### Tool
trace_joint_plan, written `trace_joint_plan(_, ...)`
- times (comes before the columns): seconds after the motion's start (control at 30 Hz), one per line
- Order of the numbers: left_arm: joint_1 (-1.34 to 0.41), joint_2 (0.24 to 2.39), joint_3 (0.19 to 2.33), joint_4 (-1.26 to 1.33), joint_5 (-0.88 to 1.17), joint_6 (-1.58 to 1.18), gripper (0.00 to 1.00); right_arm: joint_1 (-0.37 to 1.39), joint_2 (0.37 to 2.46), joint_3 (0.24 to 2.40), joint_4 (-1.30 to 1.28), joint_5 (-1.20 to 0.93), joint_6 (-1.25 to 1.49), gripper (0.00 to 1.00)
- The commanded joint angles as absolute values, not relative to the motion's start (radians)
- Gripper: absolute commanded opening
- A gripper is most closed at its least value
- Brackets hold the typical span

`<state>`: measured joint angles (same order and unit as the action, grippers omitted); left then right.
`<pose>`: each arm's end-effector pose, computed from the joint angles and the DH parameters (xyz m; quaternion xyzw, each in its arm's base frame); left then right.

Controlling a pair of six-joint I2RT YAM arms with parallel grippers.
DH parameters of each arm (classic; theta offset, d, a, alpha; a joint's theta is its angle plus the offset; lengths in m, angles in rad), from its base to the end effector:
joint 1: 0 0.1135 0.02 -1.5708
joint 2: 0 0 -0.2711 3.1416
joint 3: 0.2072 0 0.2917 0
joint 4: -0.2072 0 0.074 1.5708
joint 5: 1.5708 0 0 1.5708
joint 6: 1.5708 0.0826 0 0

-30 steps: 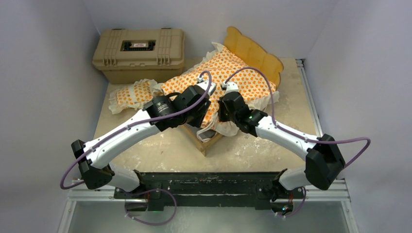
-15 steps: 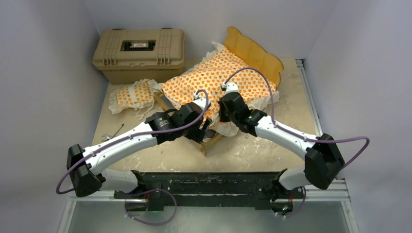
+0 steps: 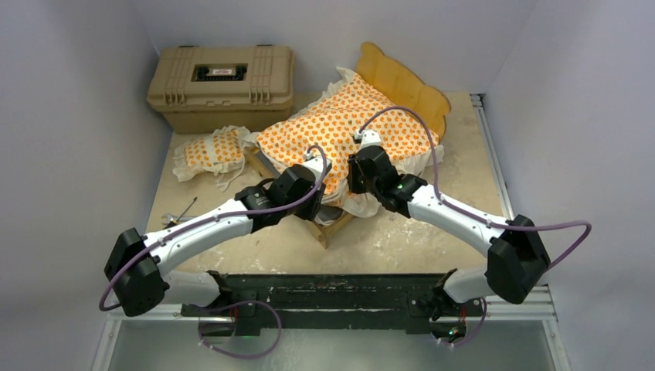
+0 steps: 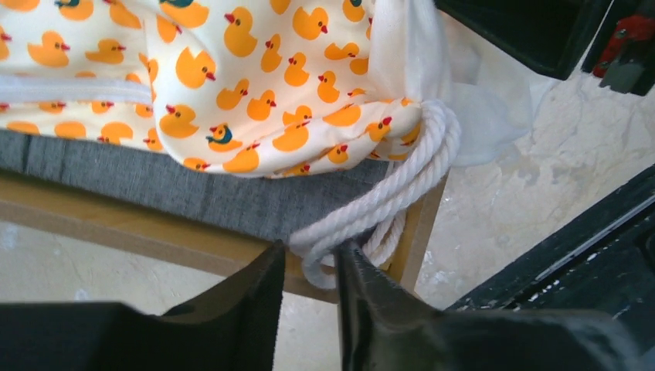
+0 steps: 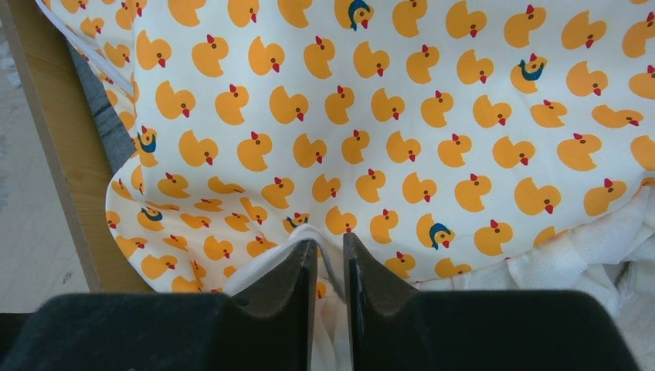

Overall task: Set up the pet bed
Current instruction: Cross the ropes on the bed frame.

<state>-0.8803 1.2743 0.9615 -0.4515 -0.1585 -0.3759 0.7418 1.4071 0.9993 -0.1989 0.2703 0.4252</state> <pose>0.2286 -0.2563 0.2344 0.1987 0.8956 -0.1709 0.3593 0.3009 0.2458 0.2353 -0.0767 0.8768 0.1535 0.4491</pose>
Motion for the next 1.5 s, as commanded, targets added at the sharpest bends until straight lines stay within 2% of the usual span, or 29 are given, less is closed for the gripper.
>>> trace_joint_plan(0.0,-0.874,1.289,1.001,-0.391,-0.097,-0.358,0.15,0.735,1.360,1.008,-0.188,0.280,0.413,0.26)
trace_joint_plan(0.07,-0.874,1.284,1.050,-0.435,-0.085,-0.354,0.00,0.736,1.348,1.009,-0.188,0.279,0.414,0.39)
trace_joint_plan(0.3,-0.874,1.328,1.337,-0.694,-0.031,-0.338,0.00,0.736,1.252,1.000,-0.199,0.276,0.418,0.61)
trace_joint_plan(0.47,-0.874,1.391,1.523,-0.850,-0.022,-0.327,0.00,0.736,1.130,0.957,-0.196,0.278,0.414,0.70)
trace_joint_plan(0.7,-0.875,1.499,1.764,-0.994,-0.057,-0.303,0.01,0.736,0.969,0.871,-0.122,0.215,0.338,0.73)
trace_joint_plan(0.83,-0.872,1.527,1.831,-0.967,-0.101,-0.301,0.06,0.736,0.902,0.817,-0.074,0.074,0.289,0.72)
trace_joint_plan(0.93,-0.870,1.546,1.821,-0.904,-0.069,-0.313,0.06,0.736,0.877,0.777,-0.023,-0.085,0.242,0.69)
trace_joint_plan(1.07,-0.870,1.562,1.741,-0.811,-0.007,-0.339,0.00,0.736,0.854,0.666,0.136,-0.189,0.265,0.66)
trace_joint_plan(1.27,-0.865,1.551,1.692,-0.746,-0.005,-0.363,0.00,0.738,0.935,0.581,0.397,-0.214,0.302,0.63)
trace_joint_plan(1.47,-0.855,1.542,1.668,-0.718,0.025,-0.376,0.00,0.738,1.063,0.567,0.542,-0.198,0.281,0.62)
